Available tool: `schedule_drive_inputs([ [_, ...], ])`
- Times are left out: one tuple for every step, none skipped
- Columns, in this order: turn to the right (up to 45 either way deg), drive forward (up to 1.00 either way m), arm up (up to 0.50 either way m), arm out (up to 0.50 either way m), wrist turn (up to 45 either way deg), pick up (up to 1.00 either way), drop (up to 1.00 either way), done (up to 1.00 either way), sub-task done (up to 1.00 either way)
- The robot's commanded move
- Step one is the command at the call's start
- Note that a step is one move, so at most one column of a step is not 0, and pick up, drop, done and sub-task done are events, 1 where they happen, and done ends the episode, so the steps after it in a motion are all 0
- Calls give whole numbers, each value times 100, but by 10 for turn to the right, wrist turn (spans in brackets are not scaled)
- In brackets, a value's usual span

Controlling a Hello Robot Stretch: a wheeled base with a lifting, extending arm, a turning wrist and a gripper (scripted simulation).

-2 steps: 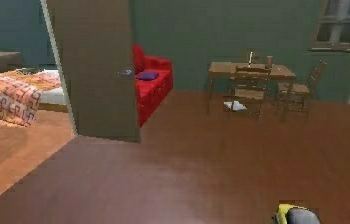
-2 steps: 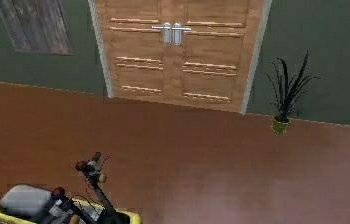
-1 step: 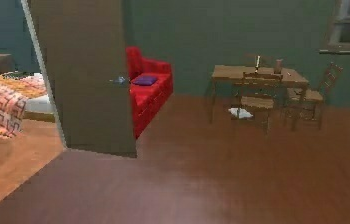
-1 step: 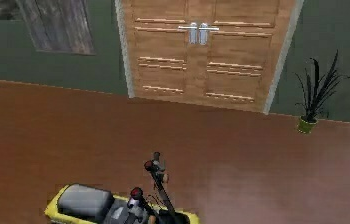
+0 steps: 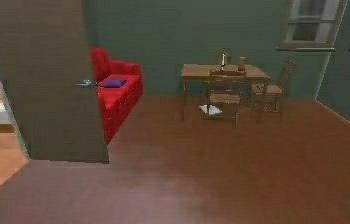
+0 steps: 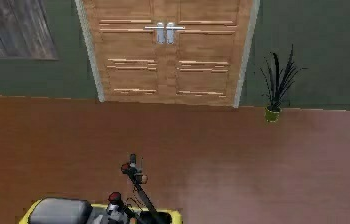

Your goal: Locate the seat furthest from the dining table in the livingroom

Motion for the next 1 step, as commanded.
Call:
schedule_drive_inputs([
  [0, 100, 0, 0, 0, 0, 0, 0, 0],
])
